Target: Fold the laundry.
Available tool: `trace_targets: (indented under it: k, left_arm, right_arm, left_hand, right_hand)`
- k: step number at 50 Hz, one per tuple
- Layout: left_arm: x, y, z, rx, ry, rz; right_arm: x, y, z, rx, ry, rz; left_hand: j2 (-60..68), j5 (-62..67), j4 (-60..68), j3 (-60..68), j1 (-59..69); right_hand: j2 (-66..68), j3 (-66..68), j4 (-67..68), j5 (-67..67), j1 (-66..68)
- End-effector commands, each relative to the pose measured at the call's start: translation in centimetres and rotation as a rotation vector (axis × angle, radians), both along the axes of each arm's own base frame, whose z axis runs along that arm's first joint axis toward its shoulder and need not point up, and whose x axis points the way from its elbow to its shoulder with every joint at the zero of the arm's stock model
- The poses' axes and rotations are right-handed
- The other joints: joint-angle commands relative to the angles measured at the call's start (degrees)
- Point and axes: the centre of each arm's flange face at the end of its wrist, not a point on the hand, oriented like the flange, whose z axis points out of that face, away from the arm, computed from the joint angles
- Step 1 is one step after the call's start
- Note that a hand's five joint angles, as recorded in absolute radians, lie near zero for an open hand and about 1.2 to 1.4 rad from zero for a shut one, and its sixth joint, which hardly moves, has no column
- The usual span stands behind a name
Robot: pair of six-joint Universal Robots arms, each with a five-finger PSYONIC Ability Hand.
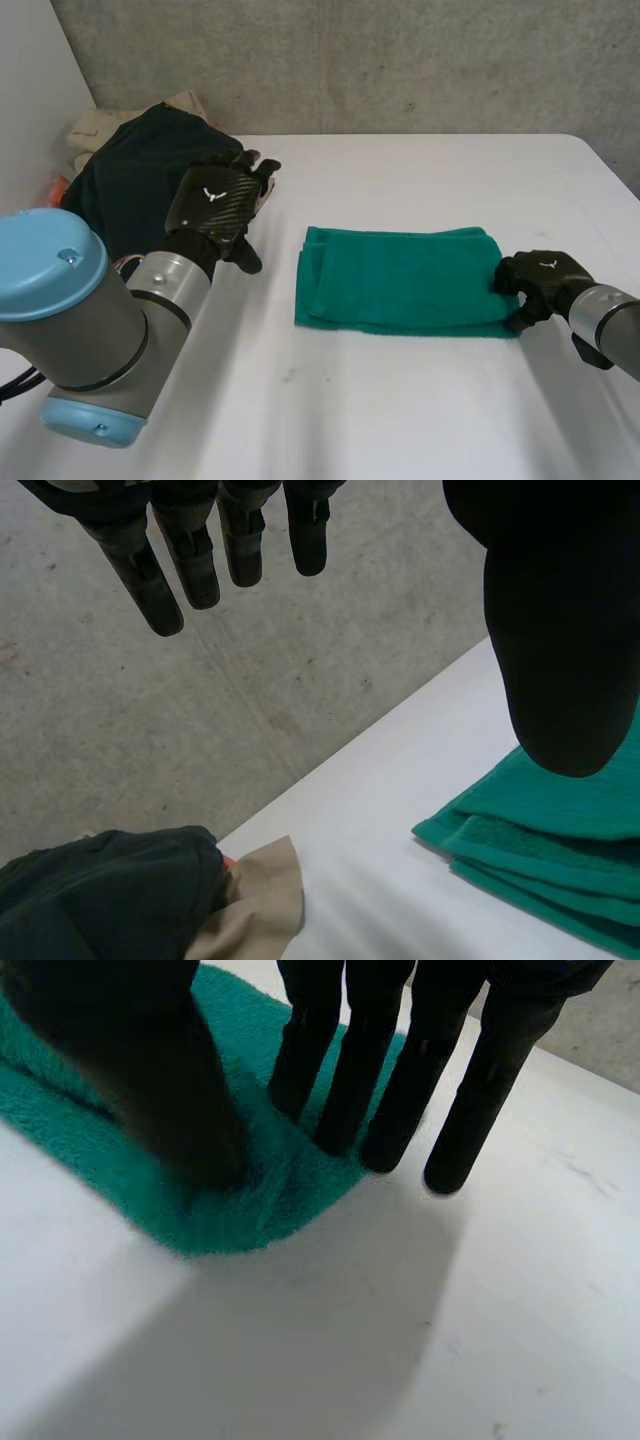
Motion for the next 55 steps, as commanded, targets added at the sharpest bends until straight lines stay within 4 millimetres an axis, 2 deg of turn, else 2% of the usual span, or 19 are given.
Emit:
trace_targets:
  k: [1, 8, 13, 17, 18, 21, 22, 25, 26, 30, 31, 33, 34, 37, 40, 42, 46, 50, 55]
  left_arm:
    - [0.0, 0.3, -0.5, 0.012, -0.012, -0.005]
    - [0.1, 0.2, -0.2, 0.006, -0.009, -0.001]
    - [0.2, 0.4, 0.3, -0.007, 0.0, -0.001]
    - [0.5, 0.6, 0.7, -0.014, 0.004, 0.004]
    - [0.6, 0.5, 0.8, -0.016, 0.007, 0.005]
    - [0.8, 0.4, 1.1, -0.022, 0.013, 0.014]
    - [0.8, 0.3, 1.1, -0.022, 0.013, 0.018]
    - [1.2, -0.1, 1.1, -0.022, 0.012, 0.033]
    - [1.2, -0.2, 1.1, -0.022, 0.012, 0.034]
    - [1.3, -0.6, 1.3, -0.029, 0.018, 0.044]
    - [1.3, -0.7, 1.4, -0.031, 0.019, 0.047]
    - [1.2, -1.0, 1.3, -0.033, 0.019, 0.047]
    - [1.1, -1.1, 1.5, -0.038, 0.022, 0.045]
    - [0.4, -2.0, 1.4, -0.045, 0.025, 0.044]
    - [-1.0, -2.8, 1.6, -0.059, 0.034, 0.03]
    - [-1.9, -3.0, 2.0, -0.074, 0.046, 0.012]
    - [-5.3, -2.5, 2.1, -0.091, 0.073, -0.067]
    - [-8.8, -2.2, 0.3, -0.039, 0.051, -0.141]
    - [-10.7, -2.5, -3.2, 0.065, -0.018, -0.16]
  right_arm:
    - [0.0, -0.5, -0.4, -0.015, -0.007, -0.011]
    - [-0.3, -1.3, 0.7, -0.074, 0.014, -0.023]
    - [0.0, -3.1, 4.0, -0.206, 0.075, -0.035]
    - [4.8, -1.8, 6.9, -0.324, 0.084, 0.104]
    - [8.0, -0.2, 7.6, -0.364, 0.065, 0.203]
    - [12.2, 2.3, 8.1, -0.413, 0.054, 0.331]
    - [14.4, 3.9, 7.5, -0.413, 0.056, 0.409]
    - [17.1, 6.0, 5.6, -0.403, 0.077, 0.519]
    - [18.3, 7.2, 4.3, -0.389, 0.093, 0.581]
    - [19.6, 8.6, 1.6, -0.357, 0.136, 0.649]
    - [19.6, 8.6, 1.5, -0.354, 0.14, 0.646]
    - [19.6, 8.5, 1.5, -0.352, 0.135, 0.638]
    - [19.6, 8.4, 1.9, -0.352, 0.127, 0.621]
    - [19.3, 8.3, 2.6, -0.339, 0.09, 0.574]
    - [18.2, 7.5, 4.6, -0.309, 0.005, 0.485]
    - [16.4, 6.2, 6.2, -0.281, -0.076, 0.391]
    - [13.7, 4.4, 8.4, -0.233, -0.216, 0.245]
    - [11.5, 2.9, 8.3, -0.134, -0.277, 0.141]
    - [10.8, 1.8, 6.5, -0.041, -0.245, 0.105]
  left_hand:
    - [-1.87, -3.01, -1.56, -2.16, -1.34]
    - [-1.87, -3.01, -1.56, -2.16, -1.34]
    - [-1.87, -3.01, -1.56, -2.16, -1.34]
    - [-1.87, -3.01, -1.56, -2.16, -1.34]
    - [-1.87, -3.01, -1.56, -2.16, -1.34]
    - [-1.87, -3.01, -1.56, -2.16, -1.34]
    - [-1.87, -3.01, -1.56, -2.16, -1.34]
    - [-1.87, -3.01, -1.56, -2.16, -1.34]
    - [-1.87, -3.01, -1.56, -2.16, -1.34]
    - [-1.87, -3.01, -1.56, -2.16, -1.34]
    - [-1.87, -3.01, -1.56, -2.16, -1.34]
    - [-1.87, -3.01, -1.56, -2.16, -1.34]
    - [-1.87, -3.01, -1.56, -2.16, -1.34]
    - [-1.66, -2.8, -1.35, -1.95, -1.13]
    - [-1.49, -2.63, -1.18, -1.78, -0.96]
    - [-1.49, -2.63, -1.18, -1.78, -0.96]
    - [-0.99, -2.13, -0.68, -1.28, -0.46]
    - [0.03, -1.12, 0.33, -0.27, 0.56]
    - [0.03, -1.12, 0.33, -0.27, 0.56]
  right_hand:
    - [27.86, 28.13, 28.09, 28.43, 29.24]
    - [27.86, 28.13, 28.09, 28.43, 29.24]
    - [27.86, 28.13, 28.09, 28.43, 29.24]
    - [27.86, 28.13, 28.09, 28.43, 29.24]
    - [27.86, 28.13, 28.09, 28.43, 29.24]
    - [27.86, 28.13, 28.09, 28.43, 29.24]
    - [27.86, 28.13, 28.09, 28.43, 29.24]
    - [27.86, 28.13, 28.09, 28.43, 29.24]
    - [27.86, 28.13, 28.09, 28.43, 29.24]
    - [27.86, 28.13, 28.09, 28.43, 29.24]
    - [25.09, 25.36, 25.32, 25.66, 26.47]
    - [-5.73, -5.45, -5.5, -5.15, -4.35]
    - [-26.71, -26.43, -26.48, -26.13, -25.33]
    - [-31.95, -31.68, -31.72, -31.38, -30.57]
    - [-37.67, -37.4, -37.44, -37.1, -36.29]
    - [-40.19, -39.92, -39.96, -39.62, -38.81]
    - [-40.04, -39.76, -39.81, -39.46, -38.66]
    - [-40.21, -39.93, -39.98, -39.63, -38.83]
    - [-40.21, -39.93, -39.98, -39.63, -38.83]
